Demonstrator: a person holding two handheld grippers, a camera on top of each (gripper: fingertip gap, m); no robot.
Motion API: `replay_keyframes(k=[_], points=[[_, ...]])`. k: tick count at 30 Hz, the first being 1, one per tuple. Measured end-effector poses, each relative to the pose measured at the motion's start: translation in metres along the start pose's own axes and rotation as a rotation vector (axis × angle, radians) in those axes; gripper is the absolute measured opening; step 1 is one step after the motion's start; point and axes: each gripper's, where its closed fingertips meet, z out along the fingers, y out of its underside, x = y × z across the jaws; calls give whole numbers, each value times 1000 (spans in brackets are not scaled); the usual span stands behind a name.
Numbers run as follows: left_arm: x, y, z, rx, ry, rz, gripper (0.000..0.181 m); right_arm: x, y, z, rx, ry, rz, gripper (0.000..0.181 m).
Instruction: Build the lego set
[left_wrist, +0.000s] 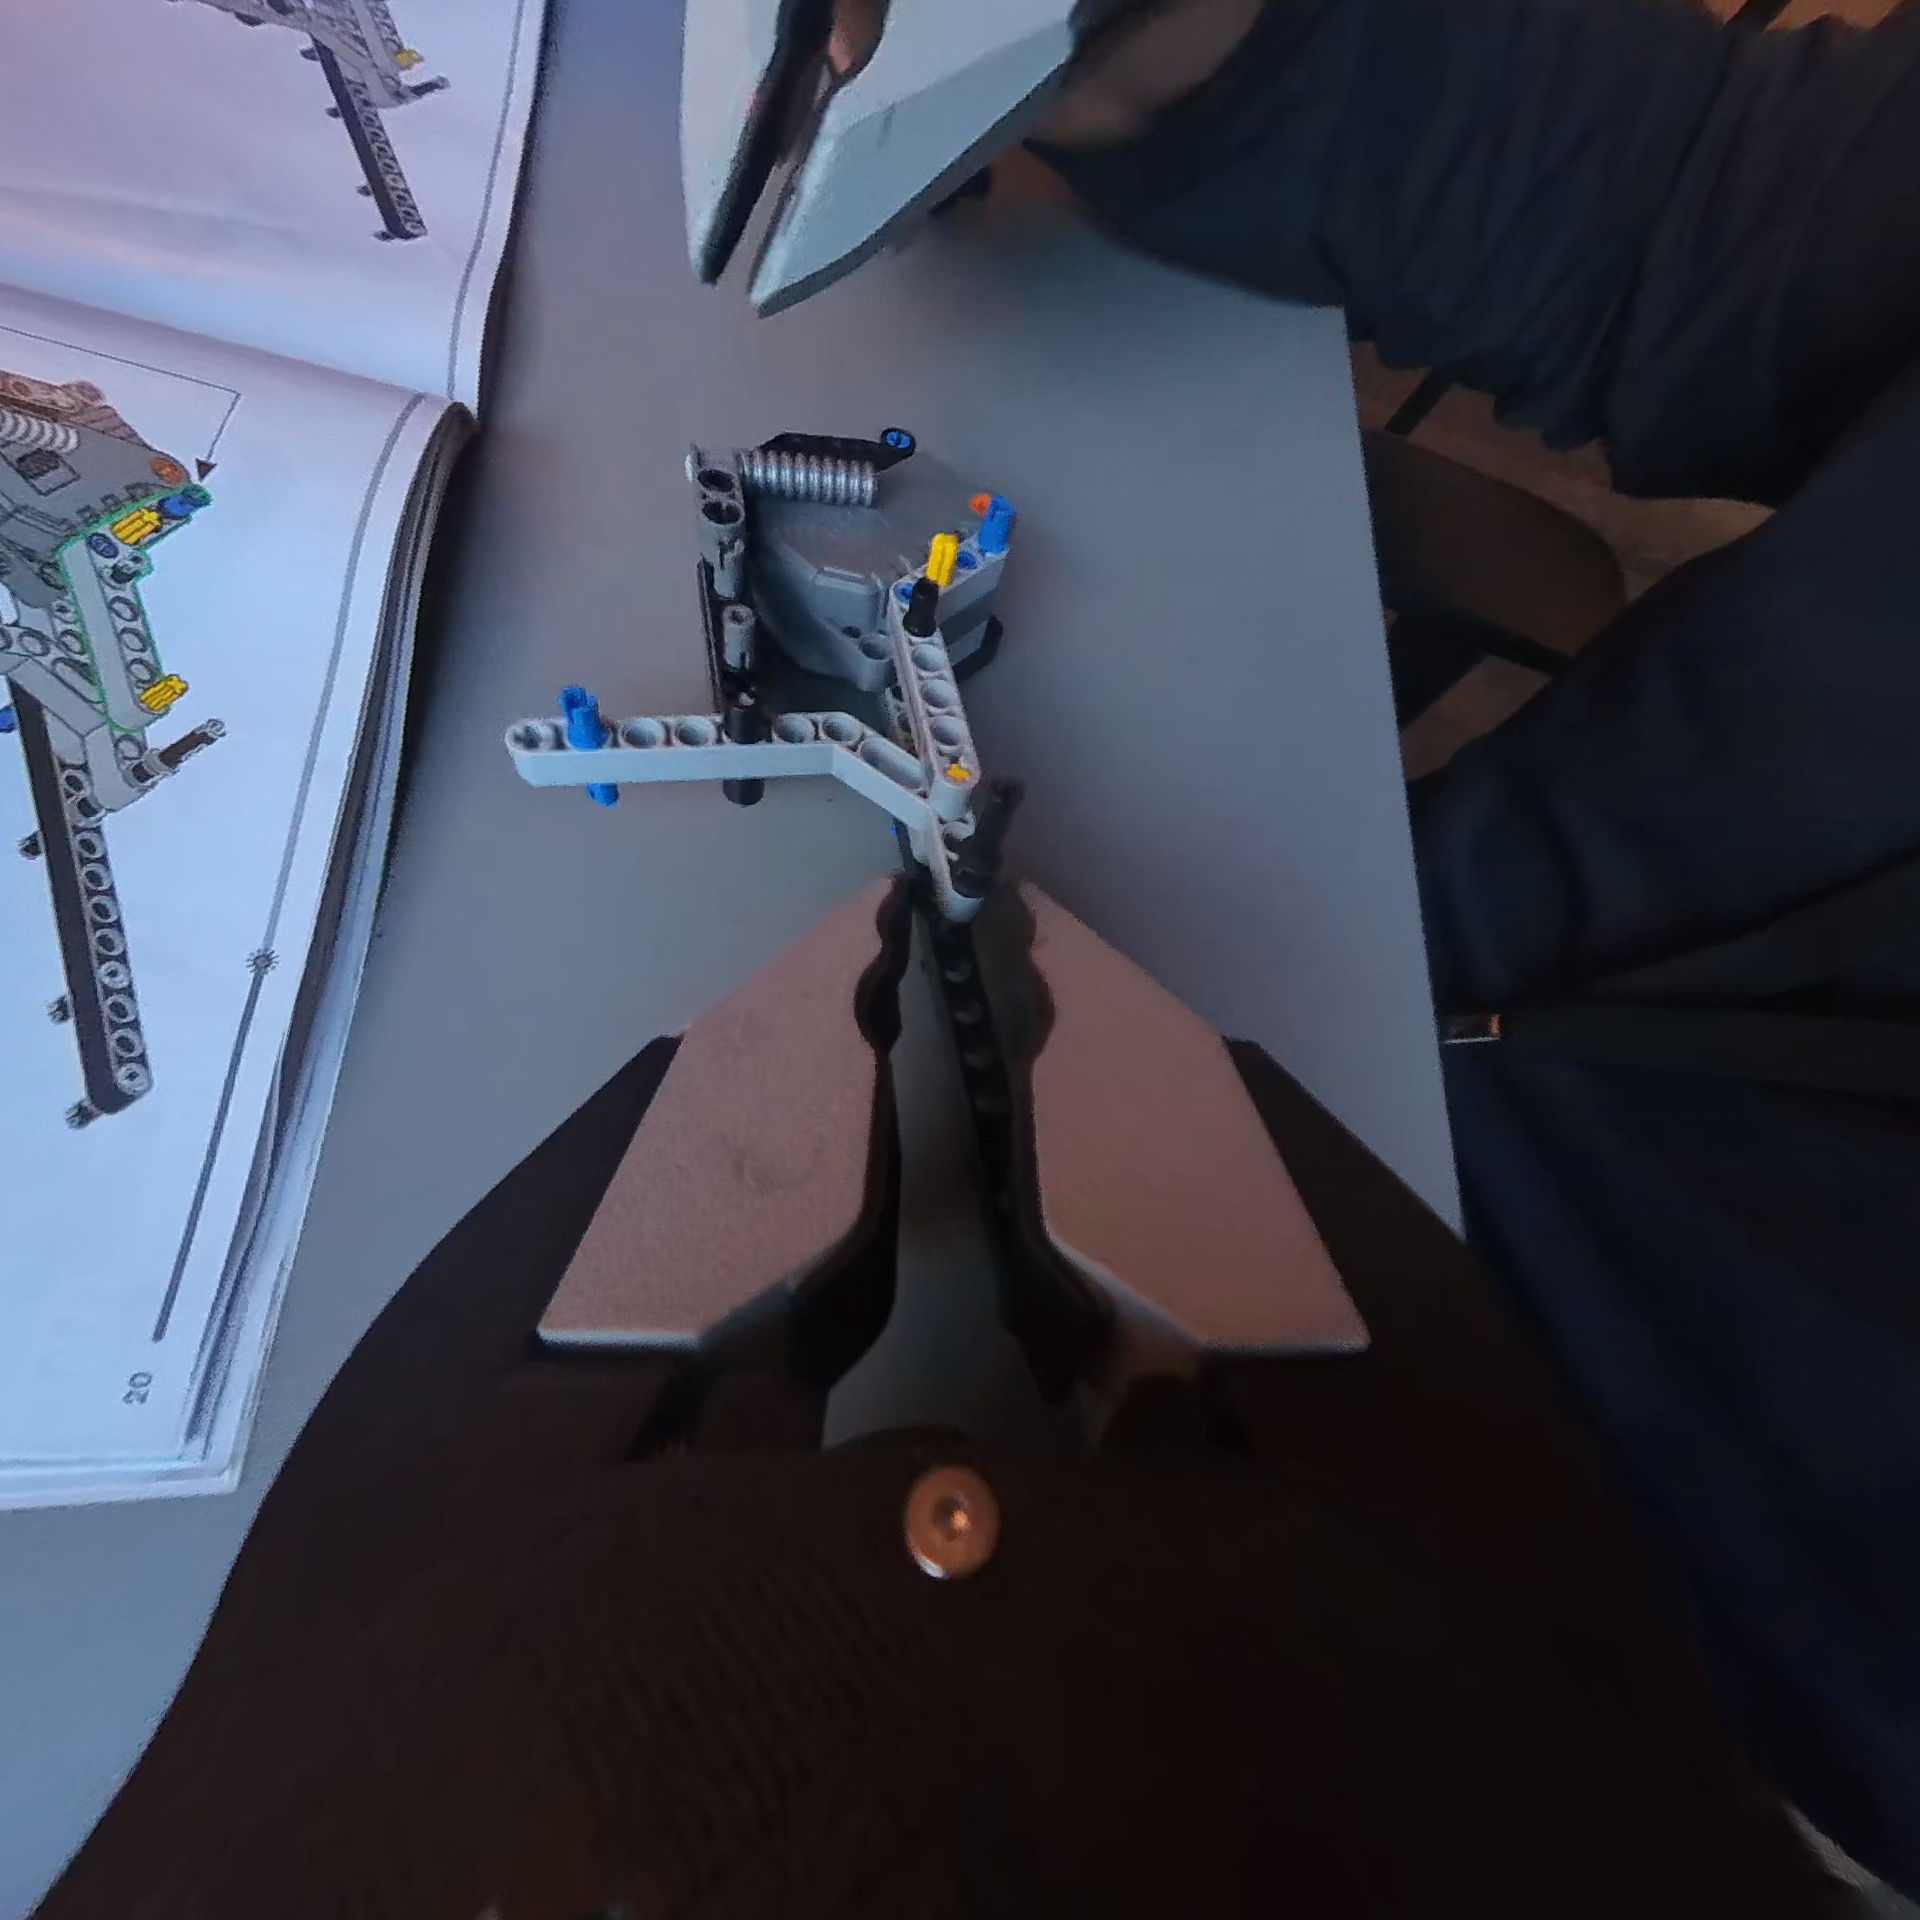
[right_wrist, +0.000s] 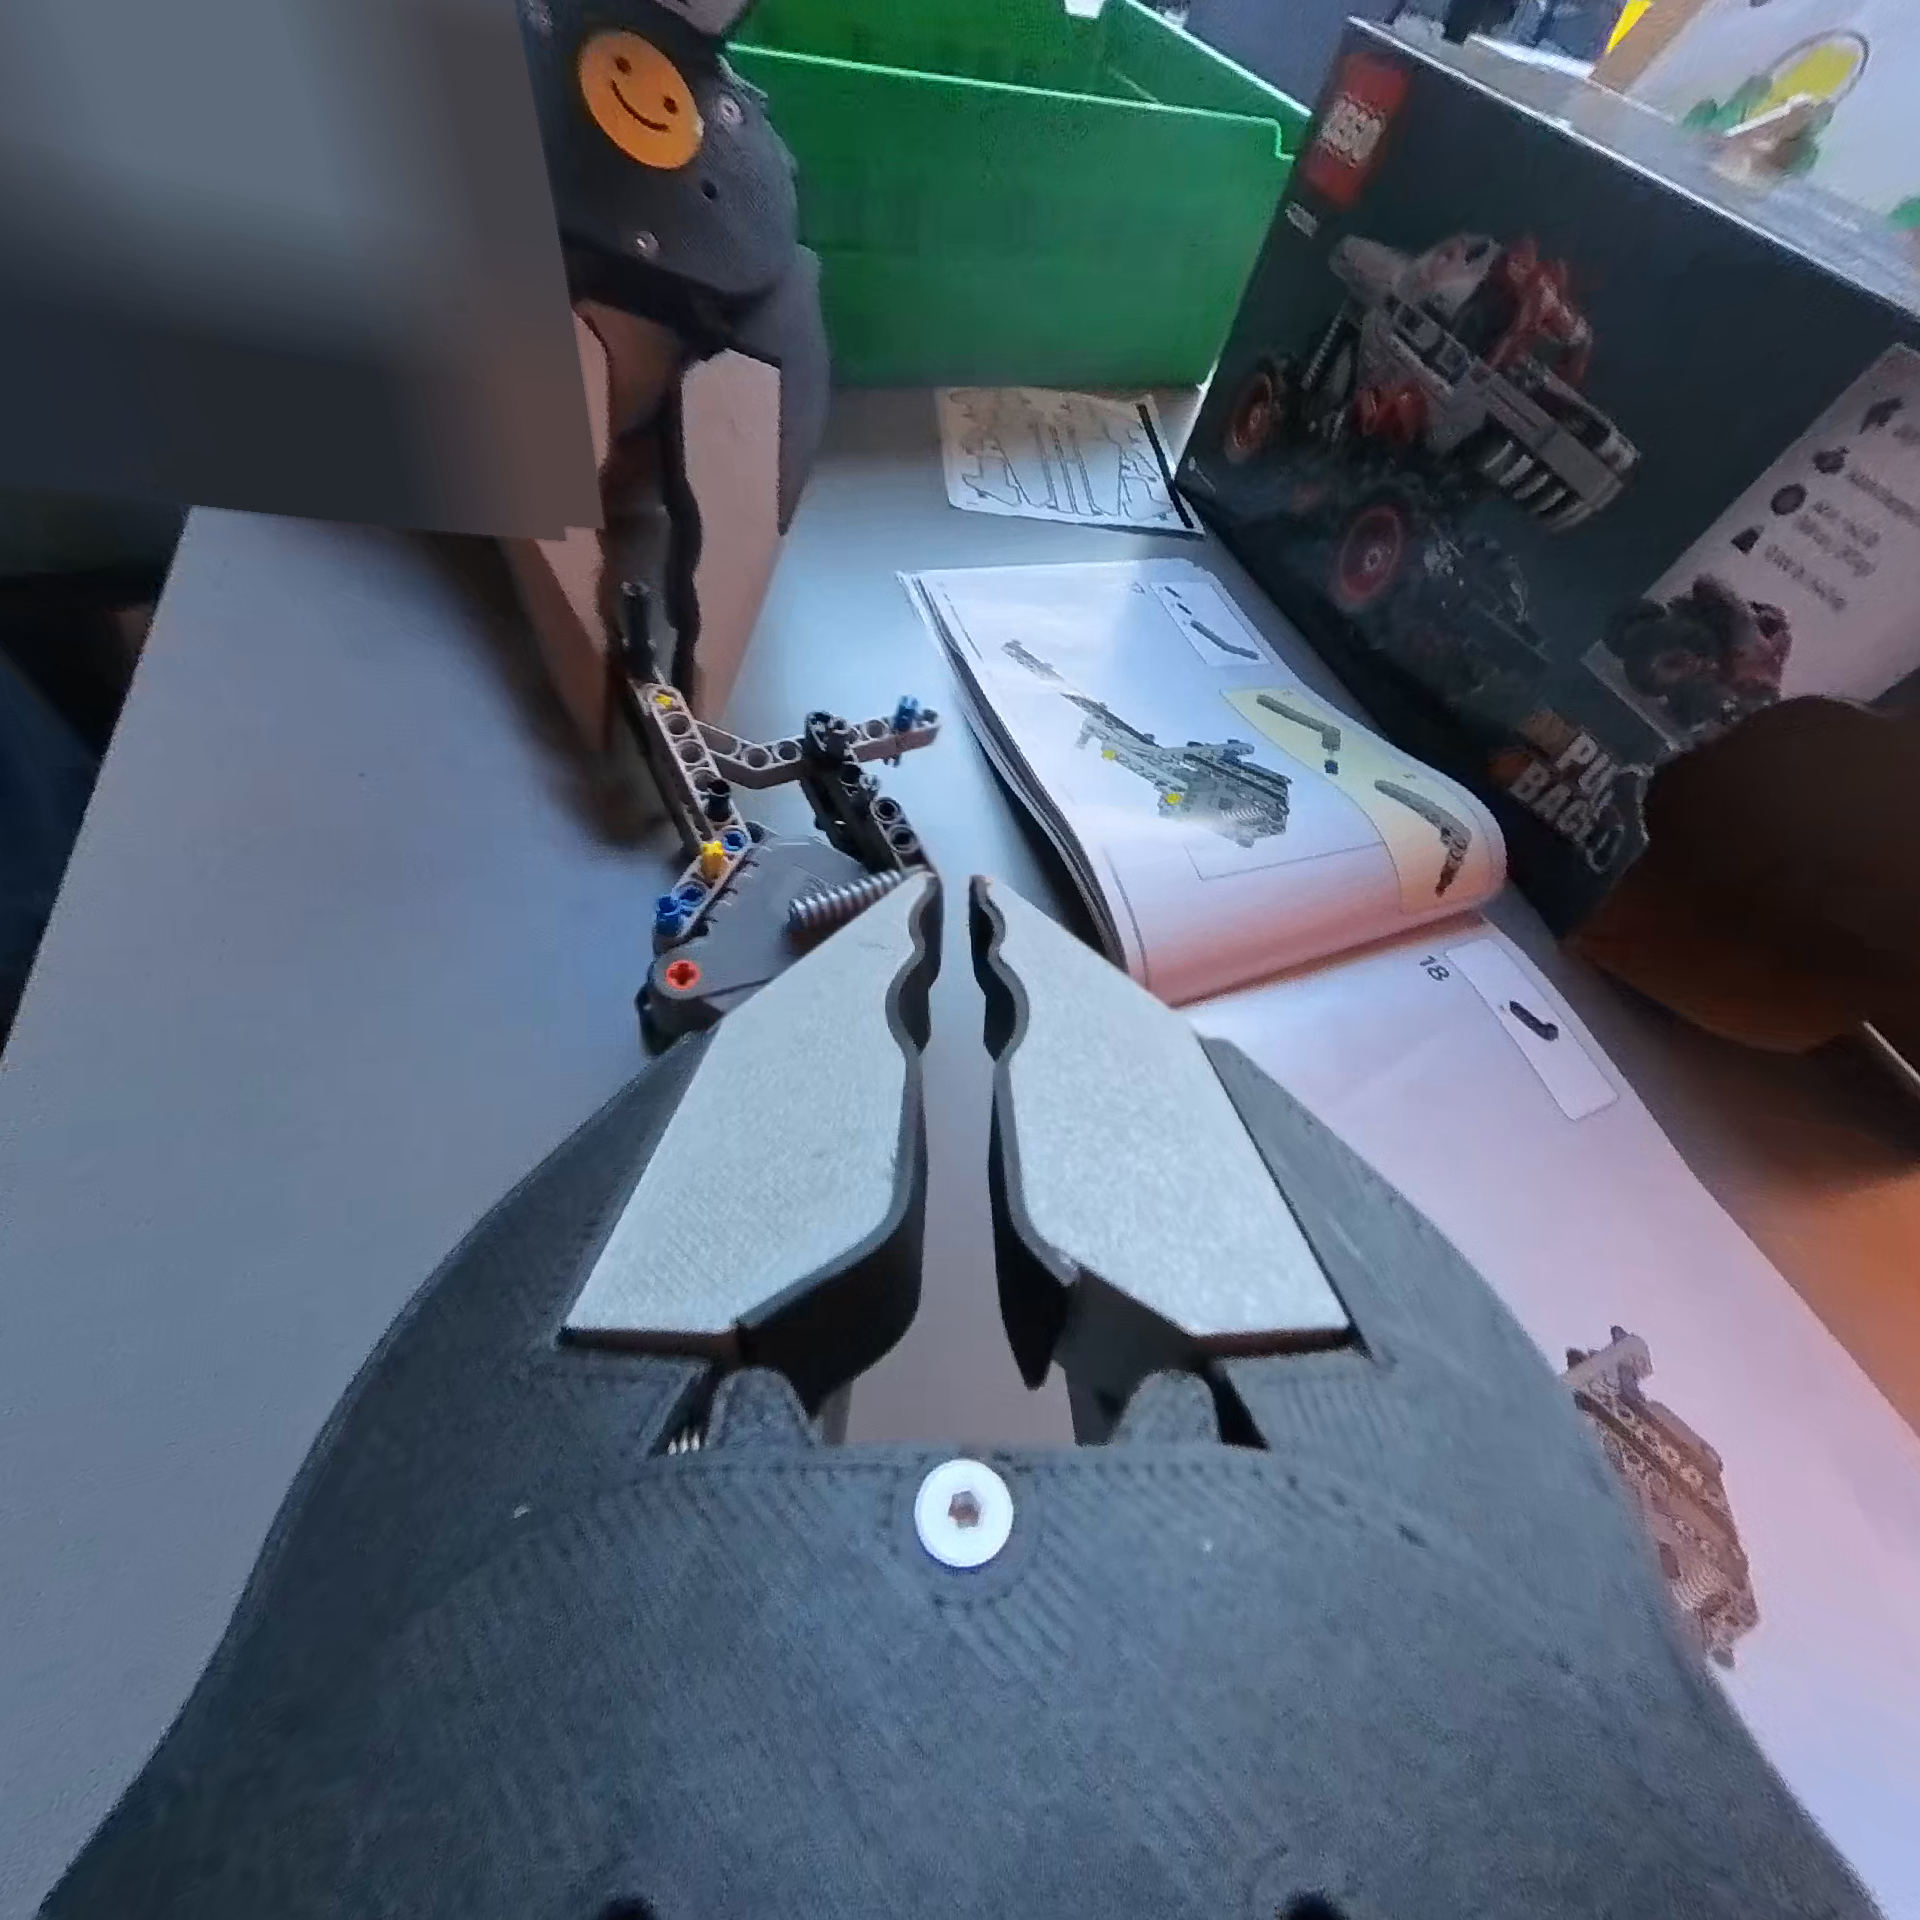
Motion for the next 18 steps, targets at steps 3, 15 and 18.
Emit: replay_keyframes(k=[3, 15, 18], points=[[5, -7, -4, 46, 48, -35, 17, 13, 4, -1, -10, 62, 25, 3], [12, -42, -40, 283, 233, -172, 29, 109, 31, -52, 26, 479, 375, 57], [-7, -46, -49, 345, 154, -213, 27, 116, 38, -60, 14, 503, 437, 67]])
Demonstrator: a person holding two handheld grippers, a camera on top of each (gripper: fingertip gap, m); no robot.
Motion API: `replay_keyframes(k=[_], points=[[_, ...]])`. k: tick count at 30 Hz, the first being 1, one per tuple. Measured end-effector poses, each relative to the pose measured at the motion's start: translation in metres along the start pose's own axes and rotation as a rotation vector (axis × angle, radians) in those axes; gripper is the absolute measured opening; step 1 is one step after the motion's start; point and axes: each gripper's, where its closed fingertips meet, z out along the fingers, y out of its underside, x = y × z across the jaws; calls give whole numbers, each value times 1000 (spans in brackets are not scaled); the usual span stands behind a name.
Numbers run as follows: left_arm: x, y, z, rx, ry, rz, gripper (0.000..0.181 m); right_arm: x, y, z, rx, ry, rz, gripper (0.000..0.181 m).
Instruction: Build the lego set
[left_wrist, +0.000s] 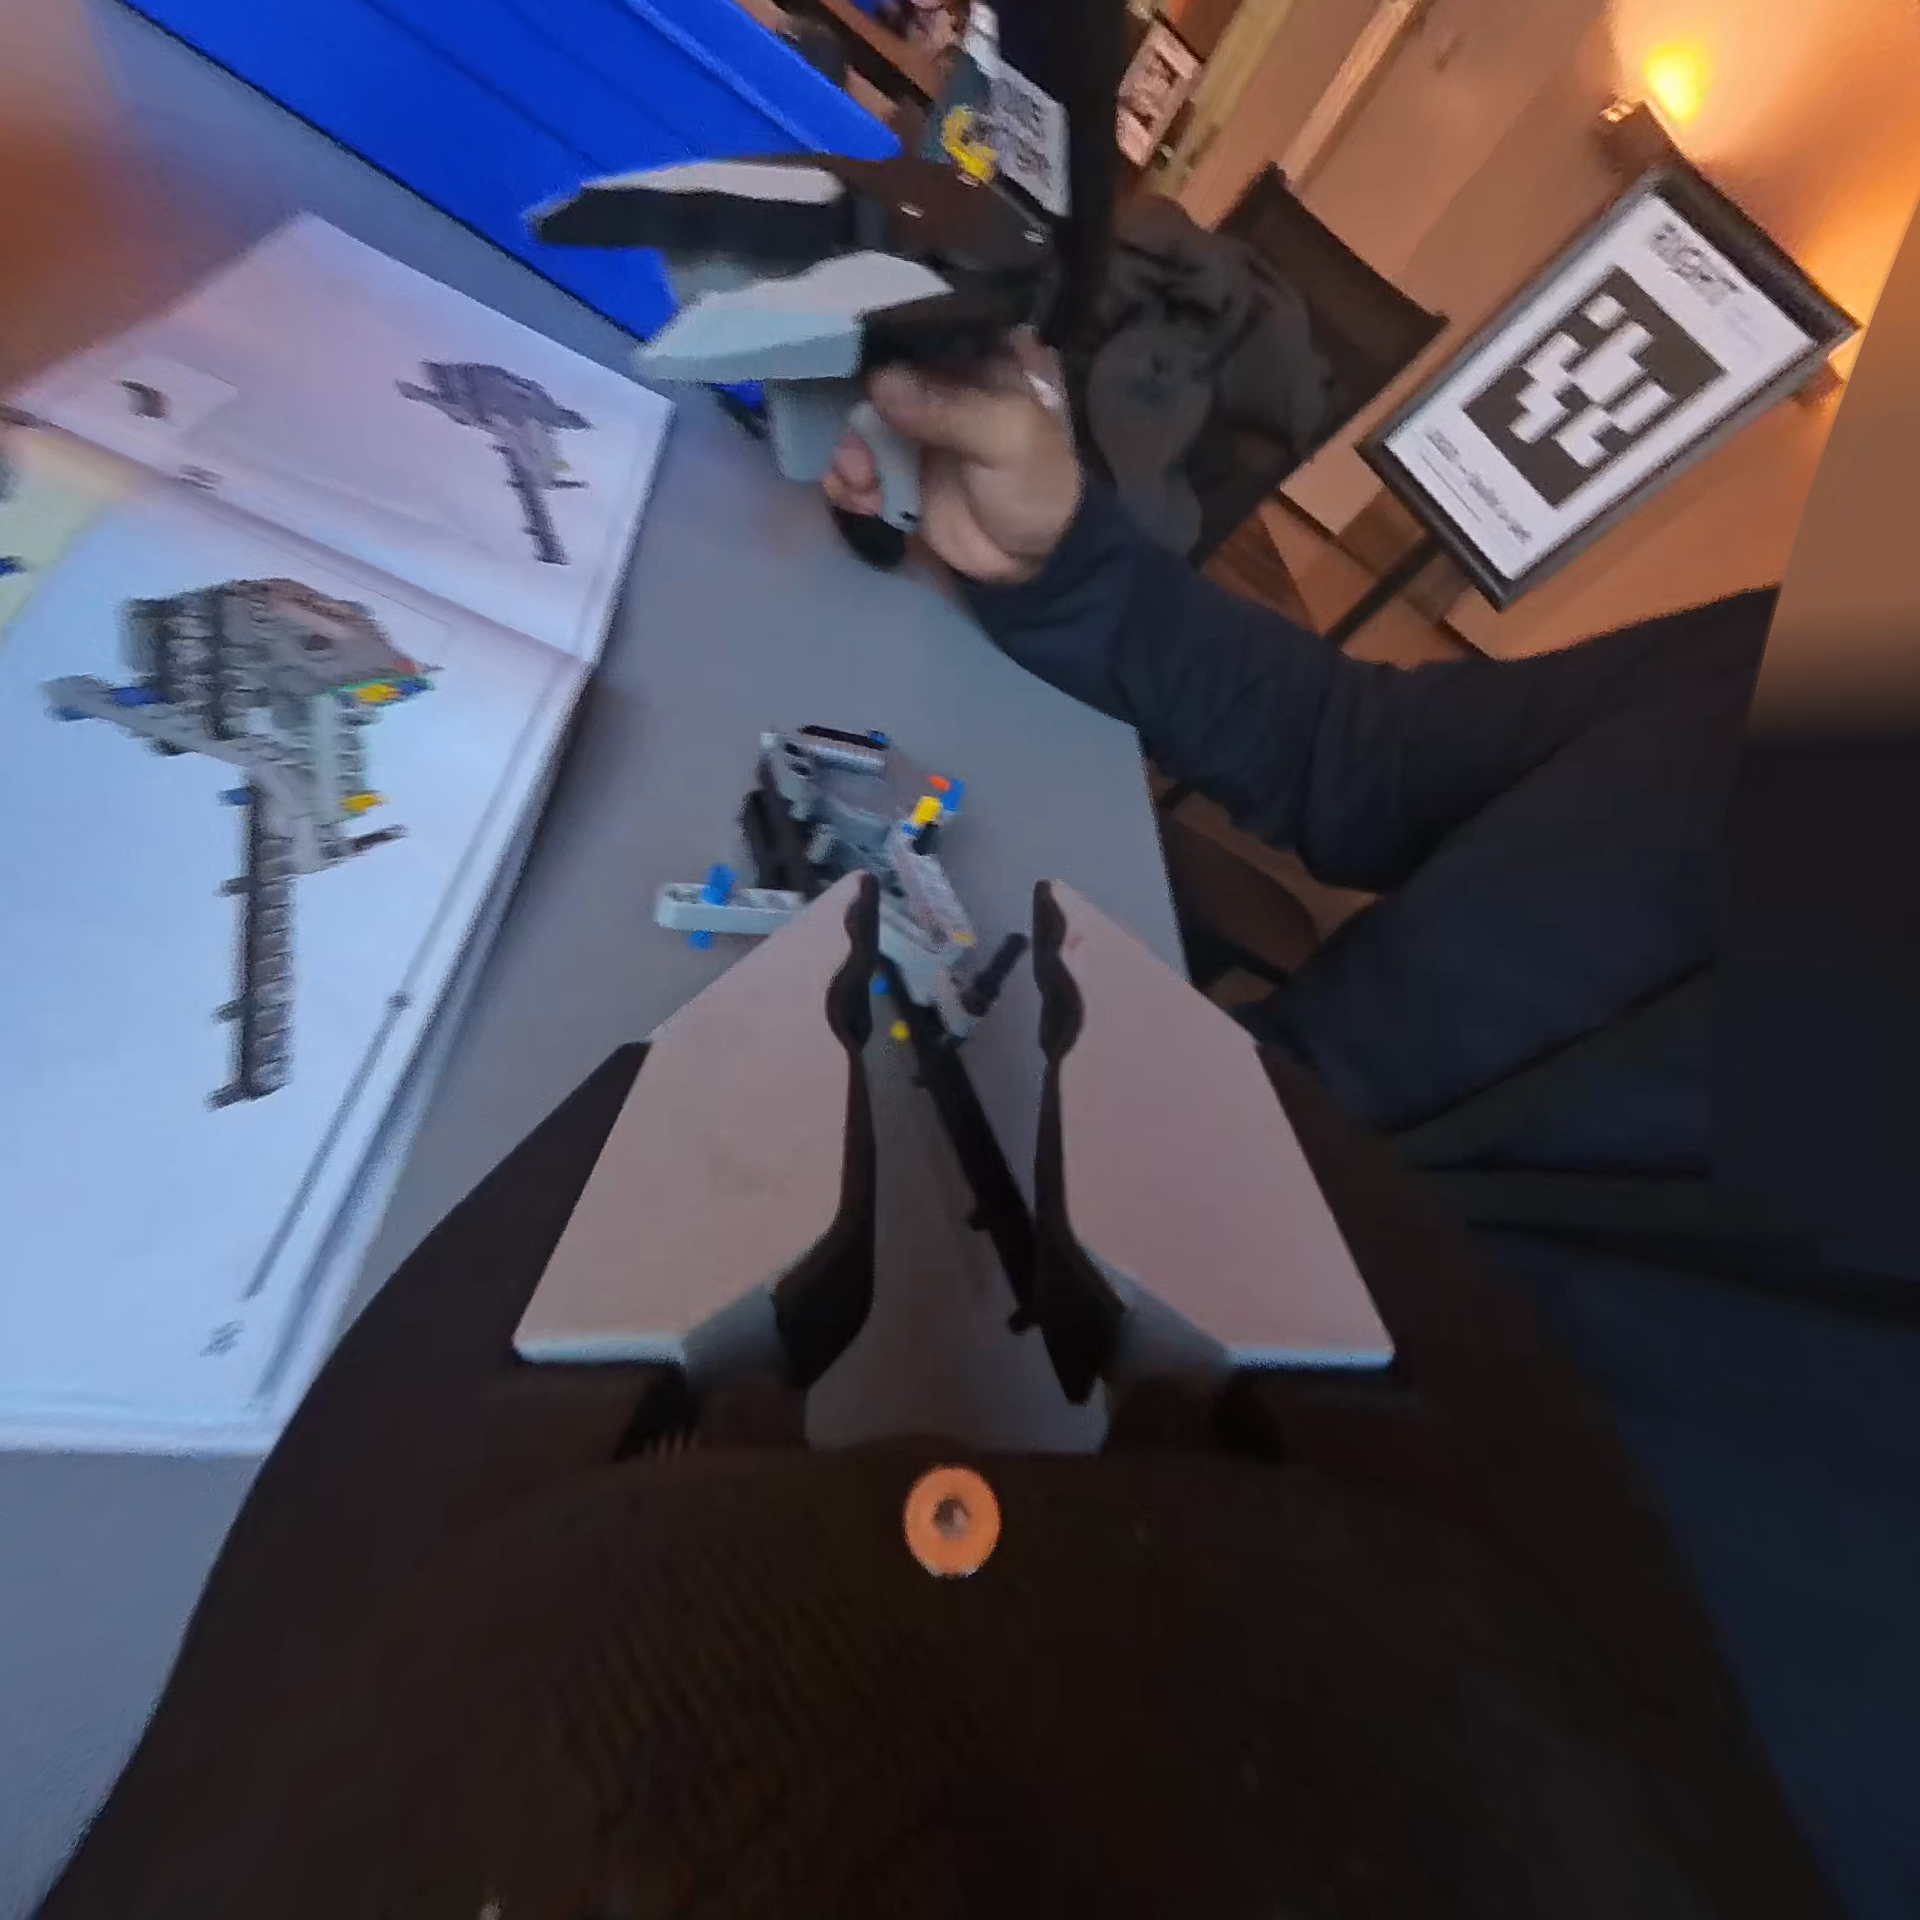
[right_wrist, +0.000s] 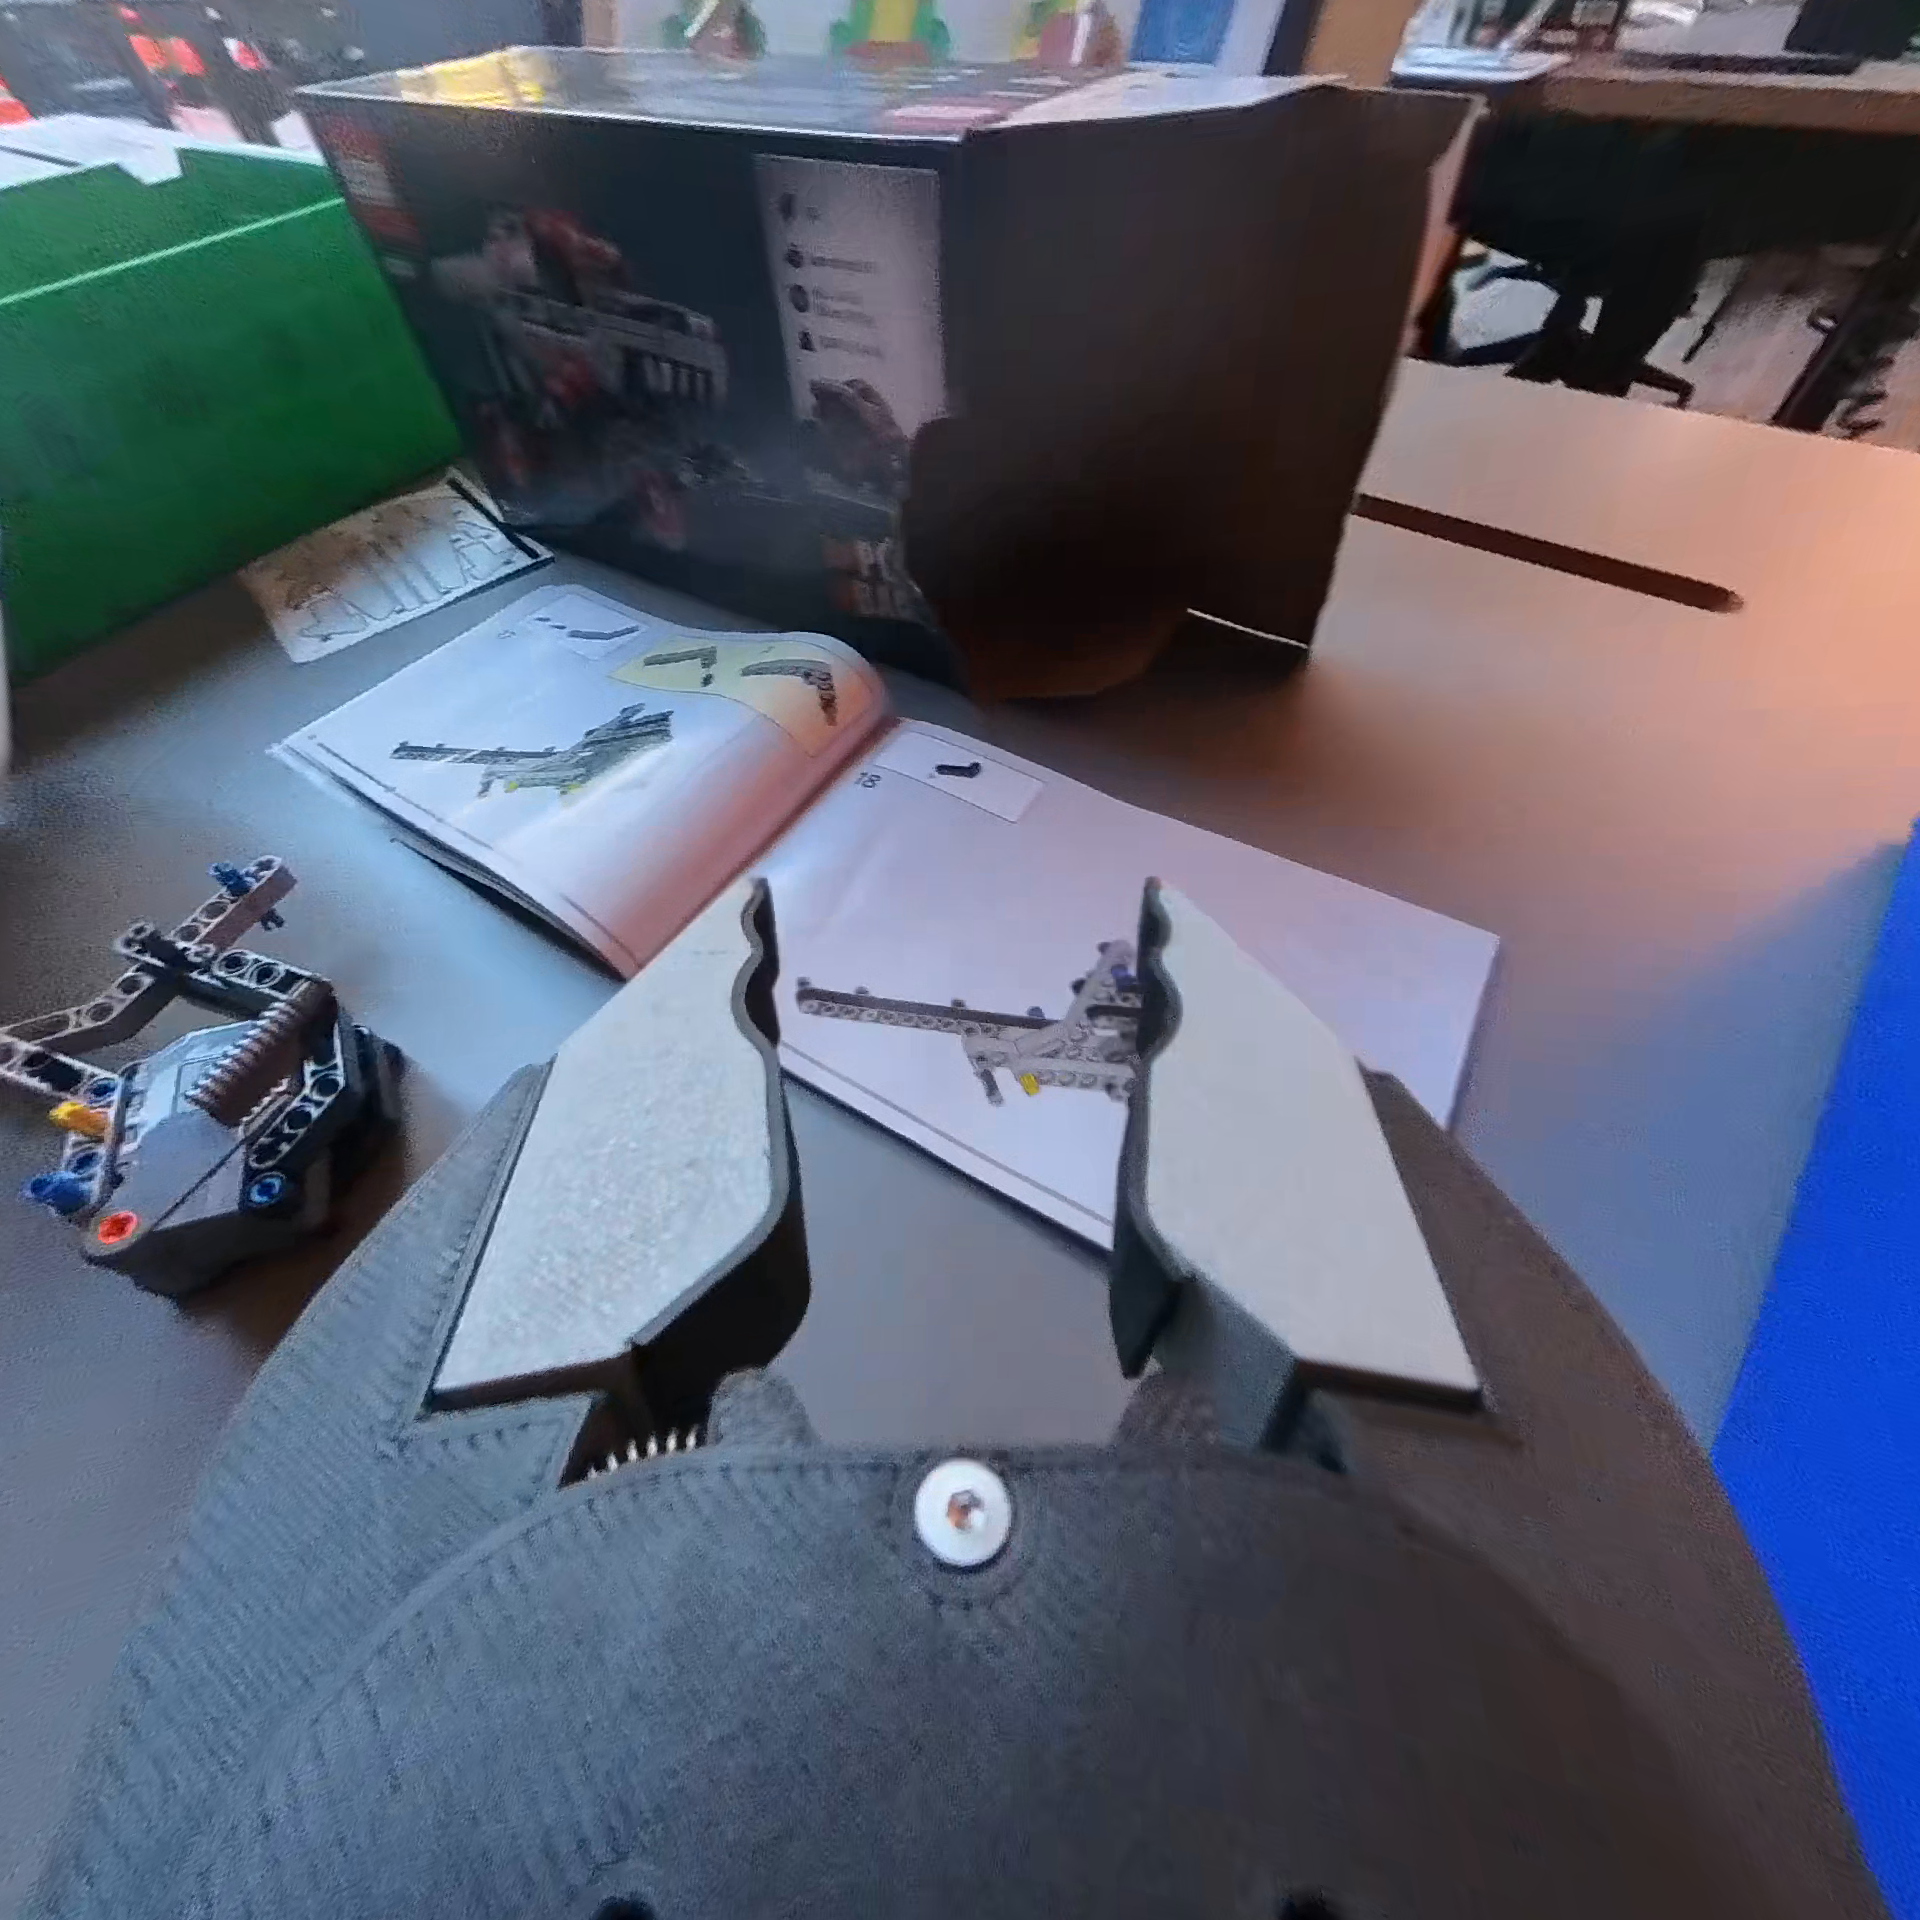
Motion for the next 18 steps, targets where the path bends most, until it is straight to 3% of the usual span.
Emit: replay_keyframes(k=[4, 8, 15, 18], points=[[-41, -1, -13, 34, -204, -59, 26, 9, 7, -1, -42, 66, -45, 69], [-61, 2, -19, 26, -315, -57, 23, 11, 28, 6, -168, 105, -109, 73], [-73, 10, -18, -6, -364, -72, 22, 12, 60, 11, -368, 85, -83, 78], [-74, 10, -17, -3, -358, -85, 21, 9, 62, 12, -378, 56, -50, 73]])
